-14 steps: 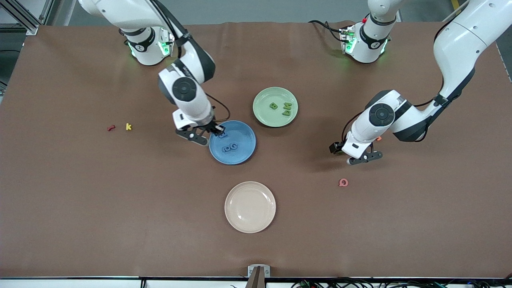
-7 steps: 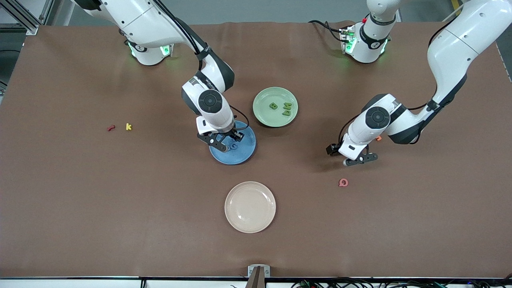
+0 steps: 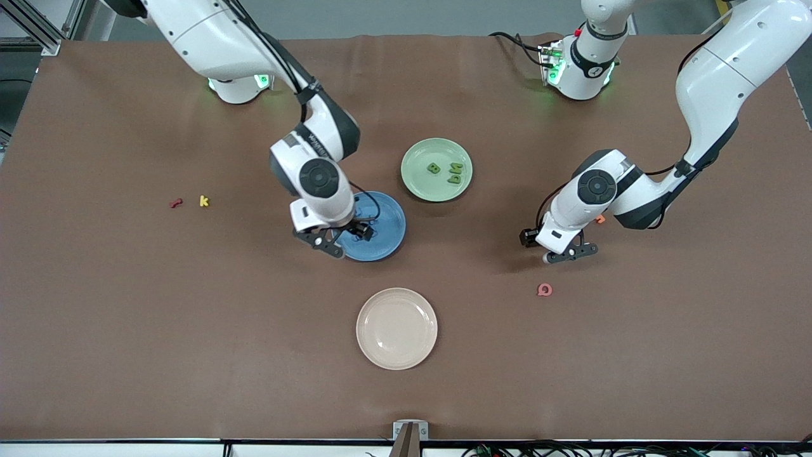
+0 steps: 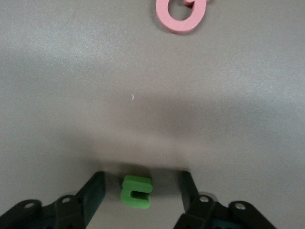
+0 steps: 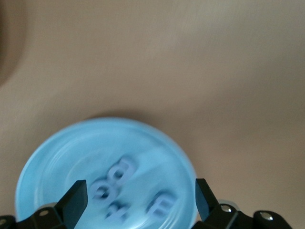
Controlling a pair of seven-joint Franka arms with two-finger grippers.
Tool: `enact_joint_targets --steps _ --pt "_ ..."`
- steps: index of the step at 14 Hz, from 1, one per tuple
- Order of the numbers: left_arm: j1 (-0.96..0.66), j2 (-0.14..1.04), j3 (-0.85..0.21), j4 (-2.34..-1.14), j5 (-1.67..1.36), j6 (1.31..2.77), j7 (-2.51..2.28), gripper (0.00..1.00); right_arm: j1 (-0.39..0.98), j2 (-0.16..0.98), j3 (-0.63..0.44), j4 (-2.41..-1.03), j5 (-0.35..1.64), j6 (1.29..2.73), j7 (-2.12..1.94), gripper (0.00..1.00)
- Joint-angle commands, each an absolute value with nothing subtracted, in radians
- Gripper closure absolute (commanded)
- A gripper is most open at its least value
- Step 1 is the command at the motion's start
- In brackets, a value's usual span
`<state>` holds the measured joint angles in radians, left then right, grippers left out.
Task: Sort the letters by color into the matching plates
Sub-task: 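Place the green u on the green plate while the right gripper withdraws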
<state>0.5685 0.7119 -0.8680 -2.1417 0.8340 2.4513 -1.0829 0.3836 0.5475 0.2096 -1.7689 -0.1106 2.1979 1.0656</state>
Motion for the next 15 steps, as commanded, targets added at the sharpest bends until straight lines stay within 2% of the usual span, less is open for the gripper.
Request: enact_joint_targets --steps 1,4,5,10,12,15 --pt "0.563 0.716 -0.859 -2.143 0.857 2.462 -1.095 0.61 0.278 0.483 0.225 -1.77 -0.126 2.11 0.866 0.0" --pt "0.563 0.715 -0.859 -2.141 0.857 2.462 -1.103 0.8 0.175 0.424 0.225 -1.727 -0.126 1.94 0.649 0.0" --pt "0.563 0.715 -0.859 -2.141 0.857 2.462 -1.104 0.83 0.145 0.408 0.225 -1.701 -0.126 1.88 0.593 0.0" --pt "0.56 0.703 -0.868 -2.137 0.85 2.453 -1.126 0.84 -0.009 0.292 0.225 -1.681 -0.124 1.706 0.316 0.0" --pt "0.557 0.698 -0.909 -2.137 0.845 2.438 -1.163 0.84 -0.078 0.247 0.227 -1.657 -0.117 1.622 0.22 0.0" --pt "0.558 0.686 -1.007 -2.132 0.839 2.366 -1.265 0.84 -0.139 0.239 0.227 -1.542 -0.112 1.475 0.144 0.0"
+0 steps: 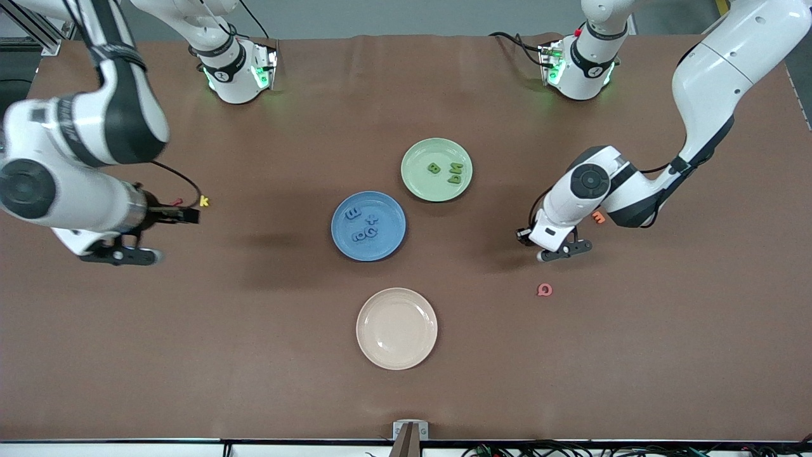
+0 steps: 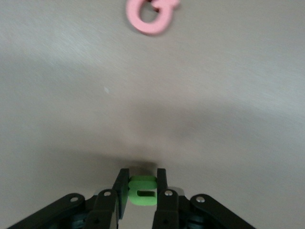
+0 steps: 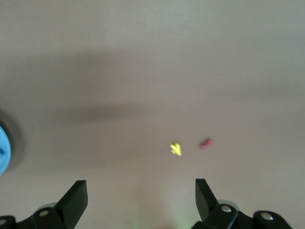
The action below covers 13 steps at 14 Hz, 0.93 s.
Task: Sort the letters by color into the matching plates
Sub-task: 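Place the green u on the green plate while the right gripper withdraws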
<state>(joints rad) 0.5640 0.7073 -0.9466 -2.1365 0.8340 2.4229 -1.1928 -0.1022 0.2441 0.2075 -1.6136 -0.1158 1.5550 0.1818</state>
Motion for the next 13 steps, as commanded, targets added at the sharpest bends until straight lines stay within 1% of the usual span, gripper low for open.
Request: enact_joint_targets --steps 1,3,5,6,8,10,13 --pt "0.558 0.686 -1.046 -2.125 0.836 2.334 -1.3 0.83 -0.144 0.239 0.227 -1.505 -0.112 1.442 0.144 0.0" --pt "0.539 0.687 -1.11 -2.125 0.796 2.292 -1.374 0.83 -0.159 0.238 0.227 -1.464 -0.109 1.404 0.147 0.0" --pt "0.455 0.687 -1.12 -2.105 0.763 2.237 -1.451 0.83 -0.167 0.242 0.227 -1.418 -0.106 1.391 0.147 0.0" --pt "0.412 0.689 -1.12 -2.089 0.74 2.235 -1.482 0.83 -0.169 0.247 0.227 -1.381 -0.097 1.378 0.15 0.0" --pt "0.315 0.699 -1.108 -2.042 0.712 2.233 -1.535 0.83 -0.163 0.247 0.227 -1.335 -0.098 1.341 0.153 0.0" --pt "0.212 0.701 -1.071 -2.01 0.707 2.233 -1.601 0.83 -0.167 0.245 0.227 -1.313 -0.095 1.327 0.15 0.0" --pt "0.091 0.715 -1.029 -1.994 0.706 2.235 -1.675 0.83 -0.164 0.241 0.23 -1.304 -0.092 1.316 0.144 0.0"
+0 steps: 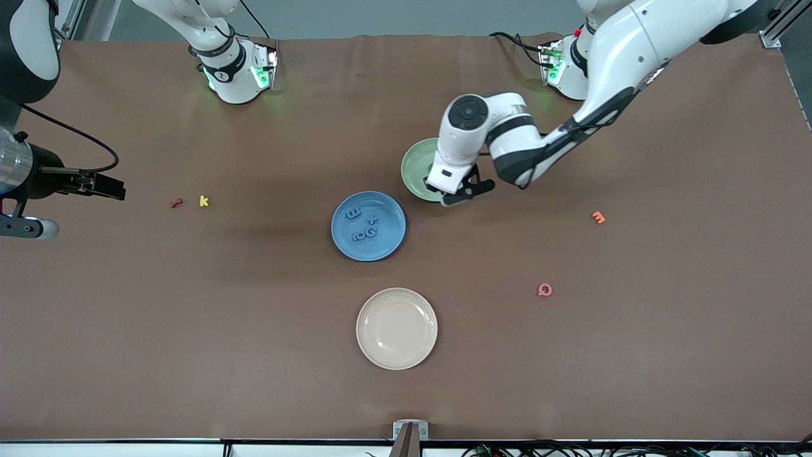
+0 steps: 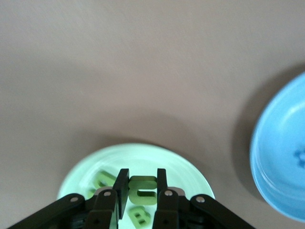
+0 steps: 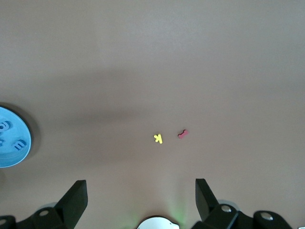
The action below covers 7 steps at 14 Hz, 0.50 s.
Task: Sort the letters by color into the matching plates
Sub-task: 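Place the green u on the green plate while the right gripper withdraws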
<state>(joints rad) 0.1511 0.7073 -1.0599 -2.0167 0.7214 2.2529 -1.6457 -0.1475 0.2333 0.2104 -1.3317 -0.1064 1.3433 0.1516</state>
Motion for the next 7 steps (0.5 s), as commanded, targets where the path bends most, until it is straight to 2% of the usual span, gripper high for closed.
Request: enact_joint_targets --steps 1,4,7 --pt "0.05 0.718 -1.008 -1.994 0.706 2.235 -1.693 0.83 -0.161 0.233 0.238 -1.307 -0.092 1.29 0.146 0.0" --pt "-0.079 0.723 -0.919 -1.983 0.706 2.241 -1.726 0.83 -0.16 0.209 0.238 -1.315 -0.065 1.253 0.144 0.0" --pt "-0.09 0.726 -0.917 -1.982 0.686 2.244 -1.735 0.83 -0.166 0.169 0.235 -1.331 -0.037 1.239 0.143 0.0"
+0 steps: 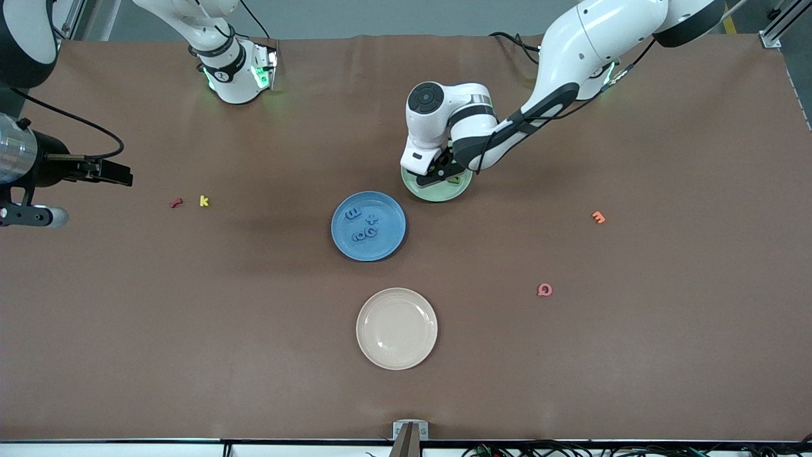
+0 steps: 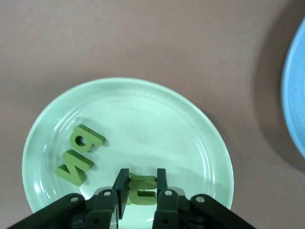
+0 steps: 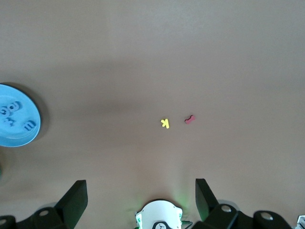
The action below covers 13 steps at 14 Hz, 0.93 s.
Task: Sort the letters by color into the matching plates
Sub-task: 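Place the green u on the green plate while the right gripper withdraws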
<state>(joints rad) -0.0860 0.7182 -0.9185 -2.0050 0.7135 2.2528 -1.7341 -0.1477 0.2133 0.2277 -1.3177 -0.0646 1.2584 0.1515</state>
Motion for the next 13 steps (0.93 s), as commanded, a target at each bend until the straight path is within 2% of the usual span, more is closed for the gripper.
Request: enact_joint_targets --steps 1,4,7,9,10,11,12,13 --pt "-0.1 0.726 -0.917 -1.971 0.672 2.247 -1.735 0.82 -0.166 0.144 0.235 -1.354 -0.025 1.241 0.143 0.0" --pt "-0.101 0.727 -0.916 -1.959 0.667 2.25 -1.735 0.82 -0.157 0.114 0.213 -1.39 0.005 1.255 0.137 0.0" --pt "-0.103 0.736 -0.916 -1.953 0.661 2.27 -1.735 0.8 -0.022 0.098 0.056 -1.391 0.009 1.258 0.08 0.0" --pt "-0.107 0.741 -0.916 -1.945 0.661 2.272 -1.735 0.77 -0.006 0.08 0.025 -1.408 0.014 1.267 0.052 0.0" --pt "-0.118 0.75 -0.916 -1.937 0.661 2.272 -1.733 0.63 0.001 0.06 0.012 -1.431 0.014 1.282 0.046 0.0" --pt "-0.118 0.75 -0.914 -1.937 0.661 2.272 -1.724 0.36 0.012 0.028 0.002 -1.468 0.014 1.307 0.045 0.0" --pt "-0.117 0.749 -0.916 -1.937 0.661 2.272 -1.718 0.0 0.015 0.002 -0.008 -1.504 0.014 1.331 0.044 0.0" --pt "-0.114 0.744 -0.916 -1.937 0.661 2.272 -1.718 0.0 0.014 -0.014 -0.011 -1.525 0.014 1.344 0.043 0.0"
